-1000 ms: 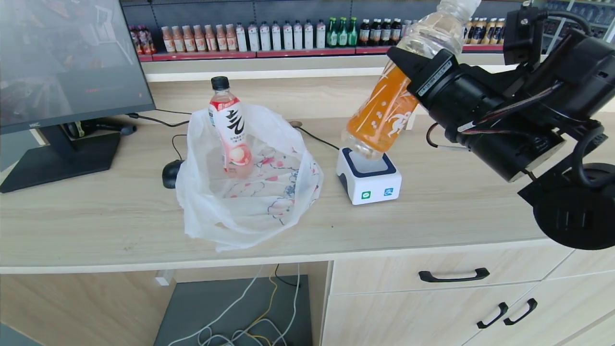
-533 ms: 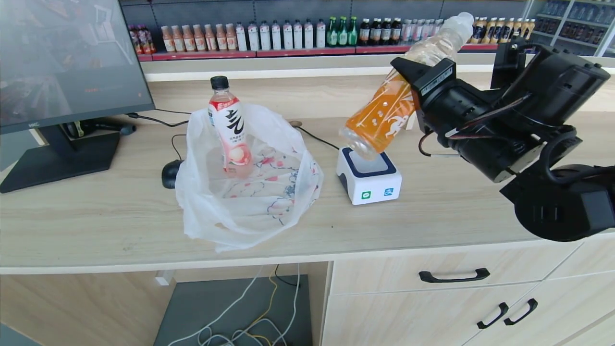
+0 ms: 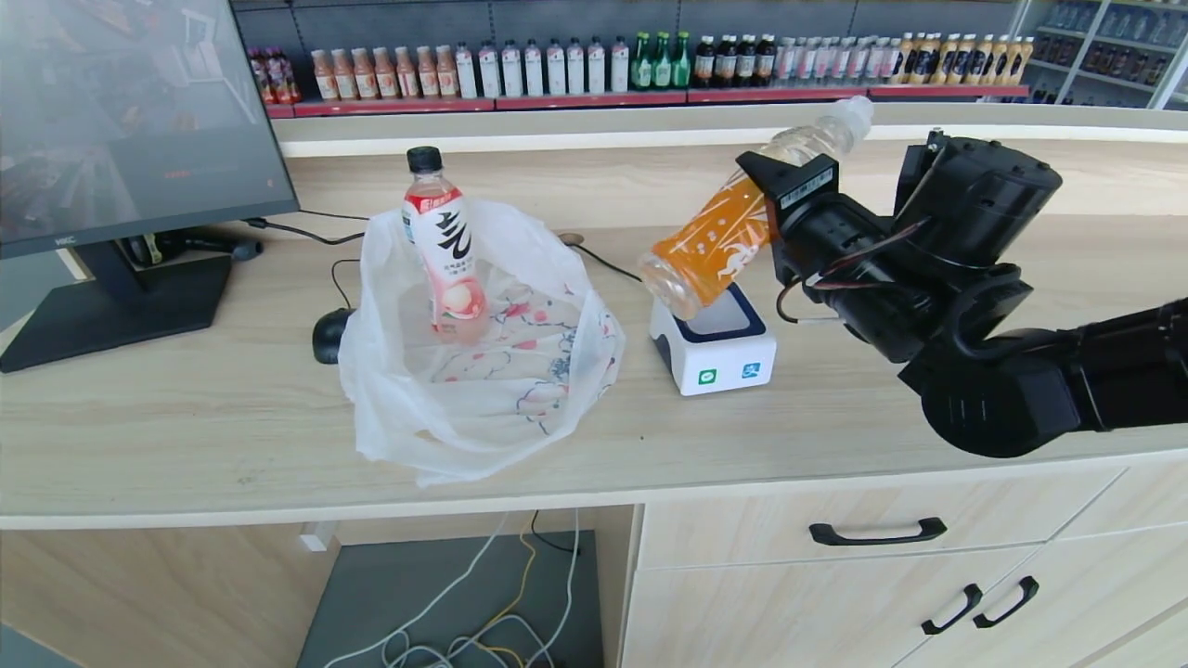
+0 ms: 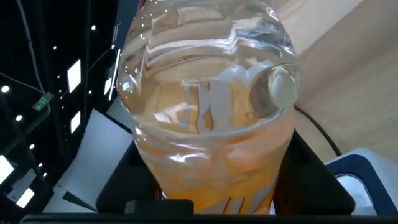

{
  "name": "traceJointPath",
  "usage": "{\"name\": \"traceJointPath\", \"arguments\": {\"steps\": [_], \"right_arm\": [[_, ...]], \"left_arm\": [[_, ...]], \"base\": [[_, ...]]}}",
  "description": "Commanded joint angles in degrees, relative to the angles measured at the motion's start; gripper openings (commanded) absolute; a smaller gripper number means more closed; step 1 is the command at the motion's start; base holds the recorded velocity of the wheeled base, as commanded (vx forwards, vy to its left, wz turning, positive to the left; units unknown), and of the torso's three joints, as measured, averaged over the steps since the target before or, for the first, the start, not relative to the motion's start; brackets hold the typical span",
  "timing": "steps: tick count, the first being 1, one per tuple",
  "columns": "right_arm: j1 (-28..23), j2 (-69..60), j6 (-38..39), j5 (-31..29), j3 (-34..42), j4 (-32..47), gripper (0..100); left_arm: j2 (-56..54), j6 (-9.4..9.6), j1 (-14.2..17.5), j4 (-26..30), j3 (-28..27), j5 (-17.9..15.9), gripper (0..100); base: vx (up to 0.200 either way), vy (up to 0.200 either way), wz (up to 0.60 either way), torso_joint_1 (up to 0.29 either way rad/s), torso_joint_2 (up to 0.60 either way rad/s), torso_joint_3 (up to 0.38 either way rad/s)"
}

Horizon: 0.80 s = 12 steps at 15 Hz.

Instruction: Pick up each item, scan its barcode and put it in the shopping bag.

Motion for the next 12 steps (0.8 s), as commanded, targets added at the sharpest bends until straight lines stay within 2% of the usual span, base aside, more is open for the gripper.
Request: {"name": "traceJointPath", "arguments": {"steps": [1, 12], "right_arm": [[-0.1, 0.7, 0.2, 0.1, -0.2, 0.0, 0], [-2.0, 3.0, 4.8, 0.3, -0.8, 0.0, 0]], "left_arm": [[0.0, 0.04, 0.0, 0.0, 0.0, 0.0, 100], [0.0, 0.04, 0.0, 0.0, 0.0, 0.0, 100]], "base": [[0.0, 0.0, 0.0, 0.0, 0.0, 0.0], [0.0, 0.0, 0.0, 0.0, 0.0, 0.0]]}}
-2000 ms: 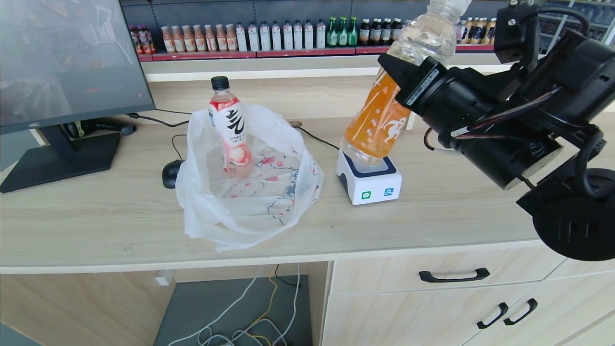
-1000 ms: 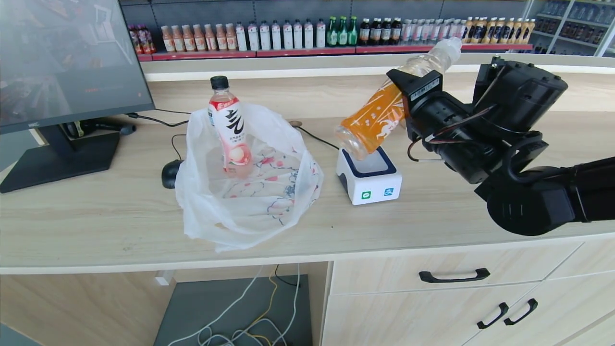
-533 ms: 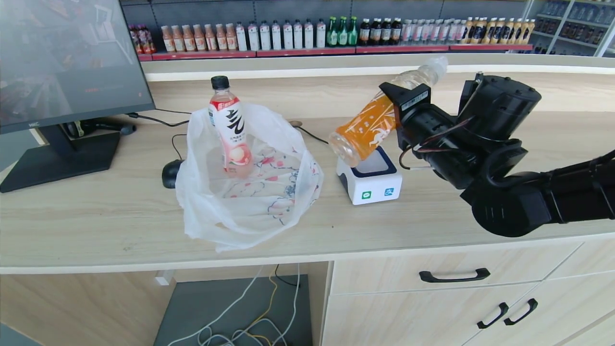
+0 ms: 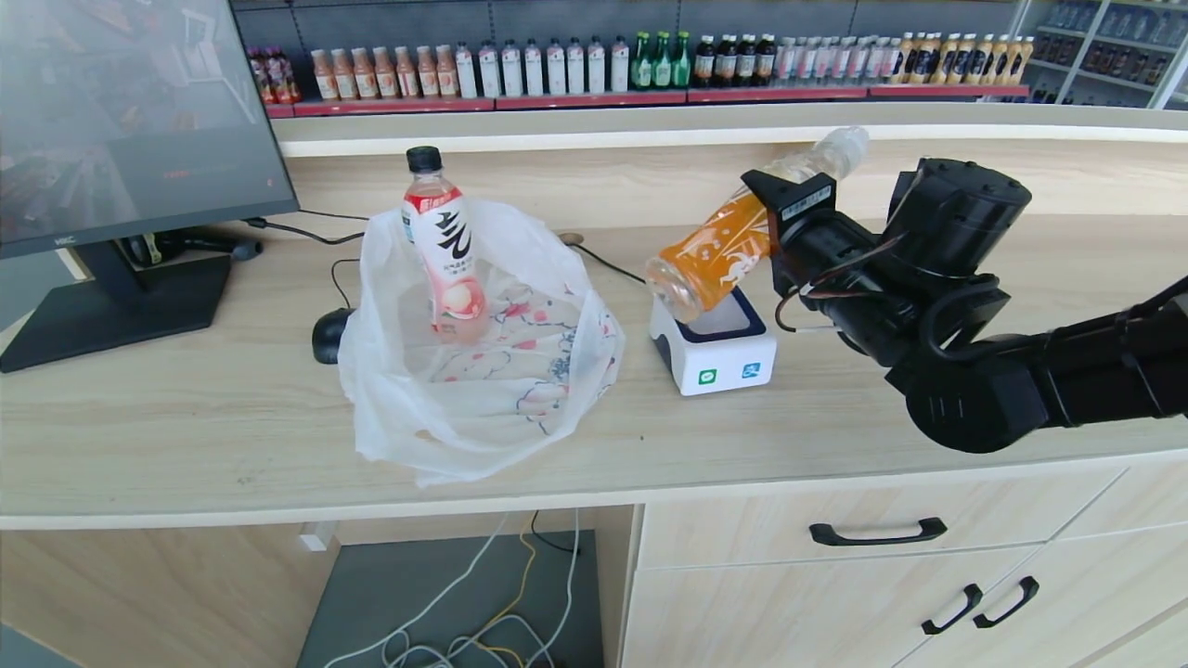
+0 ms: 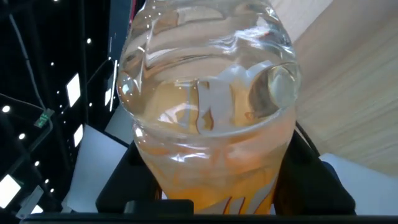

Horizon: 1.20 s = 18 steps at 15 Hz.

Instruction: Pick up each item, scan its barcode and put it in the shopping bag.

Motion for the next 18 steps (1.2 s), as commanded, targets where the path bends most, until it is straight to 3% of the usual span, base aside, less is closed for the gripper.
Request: {"name": "traceJointPath", "arguments": {"steps": [1, 18], "right_arm": [[0.0, 0.3, 0.5, -0.1, 0.2, -0.1, 0], [-0.2, -1.4, 0.8, -0.3, 4.1, -2.8, 0]], "left_arm": [[0.0, 0.04, 0.0, 0.0, 0.0, 0.0, 100], [0.0, 0.04, 0.0, 0.0, 0.0, 0.0, 100]], "base": [[0.0, 0.0, 0.0, 0.0, 0.0, 0.0], [0.0, 0.0, 0.0, 0.0, 0.0, 0.0]]}}
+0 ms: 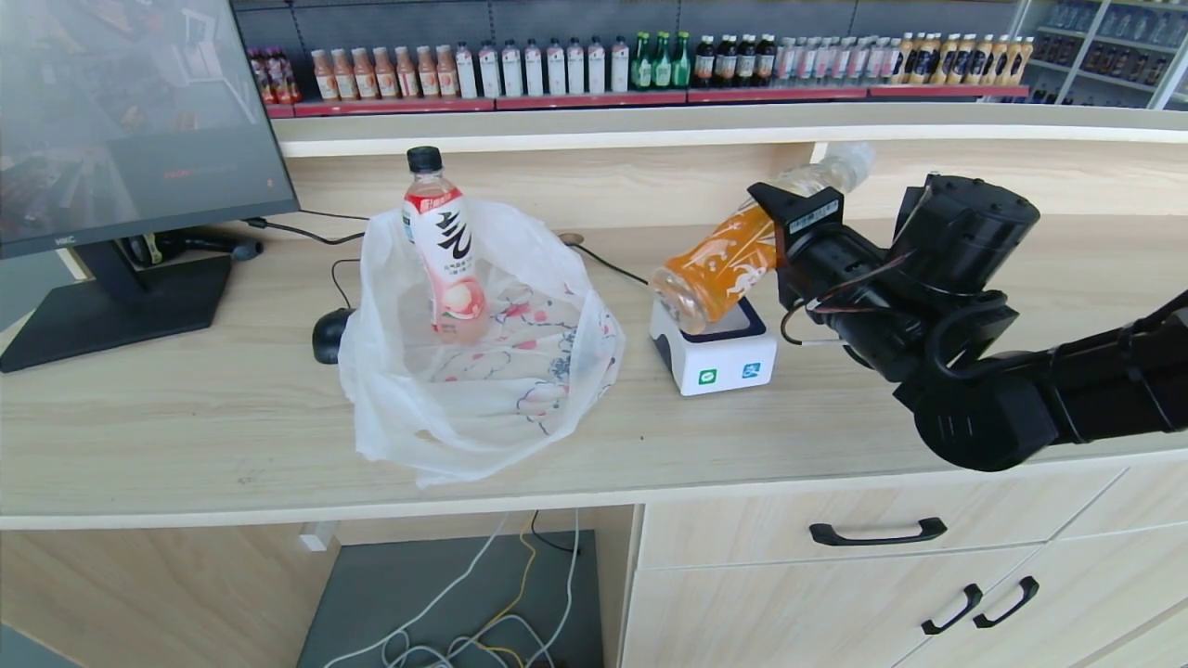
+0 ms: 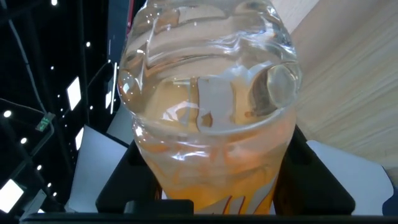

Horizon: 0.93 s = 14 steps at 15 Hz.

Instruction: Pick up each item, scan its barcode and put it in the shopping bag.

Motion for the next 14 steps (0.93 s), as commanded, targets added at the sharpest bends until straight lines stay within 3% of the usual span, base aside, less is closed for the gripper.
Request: {"name": "traceJointPath", "arguments": {"steps": [1, 9, 14], "right_arm": [[0.0, -1.2, -0.1, 0.0, 0.0, 0.1, 0], [0.3, -5.6, -7.0, 0.1, -0.1, 0.1, 0], [1.7, -10.1, -19.6, 0.0, 0.0, 0.9, 0]], "left_arm": [[0.0, -0.04, 0.0, 0.0, 0.0, 0.0, 100], [0.0, 0.04, 0.0, 0.0, 0.0, 0.0, 100], [0.0, 0.04, 0.0, 0.0, 0.0, 0.0, 100]], "base": [[0.0, 0.0, 0.0, 0.0, 0.0, 0.0], [0.0, 0.0, 0.0, 0.0, 0.0, 0.0], [0.0, 0.0, 0.0, 0.0, 0.0, 0.0]]}}
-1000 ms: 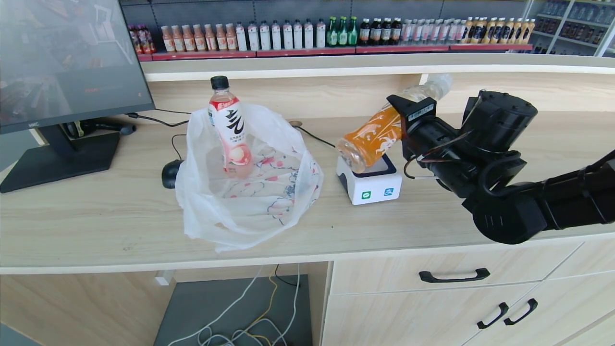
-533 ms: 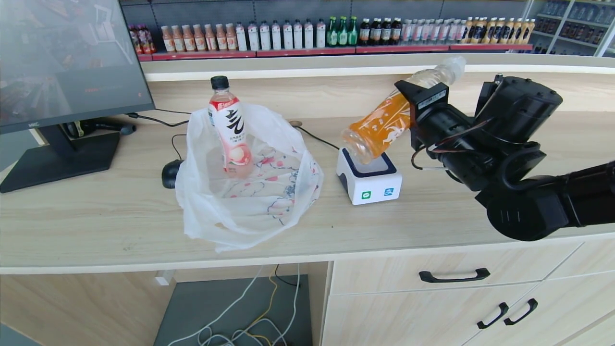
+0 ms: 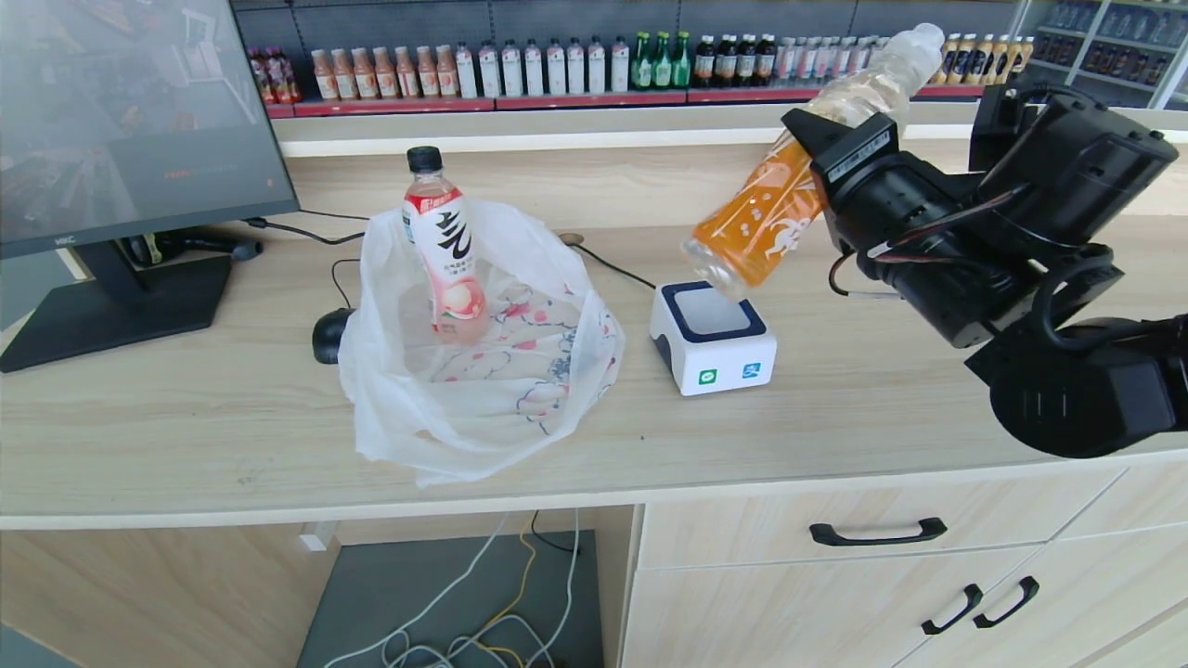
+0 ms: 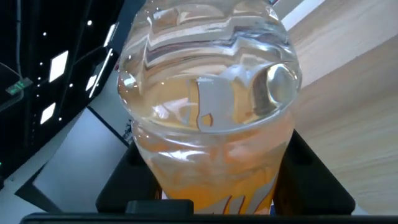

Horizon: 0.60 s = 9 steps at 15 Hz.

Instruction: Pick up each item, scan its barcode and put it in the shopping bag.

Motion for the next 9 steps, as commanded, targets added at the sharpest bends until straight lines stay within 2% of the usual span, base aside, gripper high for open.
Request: {"name": "traceJointPath", "arguments": {"steps": [1, 3, 7, 9], "right_arm": [[0.7, -3.5, -3.6, -0.2, 0.0, 1.1, 0], [1.5, -5.1, -10.3, -0.8, 0.6, 1.8, 0], [4.2, -6.4, -25.6, -12.1, 1.5, 0.7, 0], [4.7, -6.4, -31.7, -13.2, 2.1, -3.2, 0]], "left_arm": [[0.0, -0.04, 0.0, 0.0, 0.0, 0.0, 100], [0.0, -0.04, 0.0, 0.0, 0.0, 0.0, 100], [0.0, -0.04, 0.0, 0.0, 0.0, 0.0, 100], [0.0, 0.04, 0.0, 0.0, 0.0, 0.0, 100]], "base": [[0.0, 0.0, 0.0, 0.0, 0.0, 0.0], [0.0, 0.0, 0.0, 0.0, 0.0, 0.0], [0.0, 0.0, 0.0, 0.0, 0.0, 0.0], [0.0, 0.0, 0.0, 0.0, 0.0, 0.0]]}}
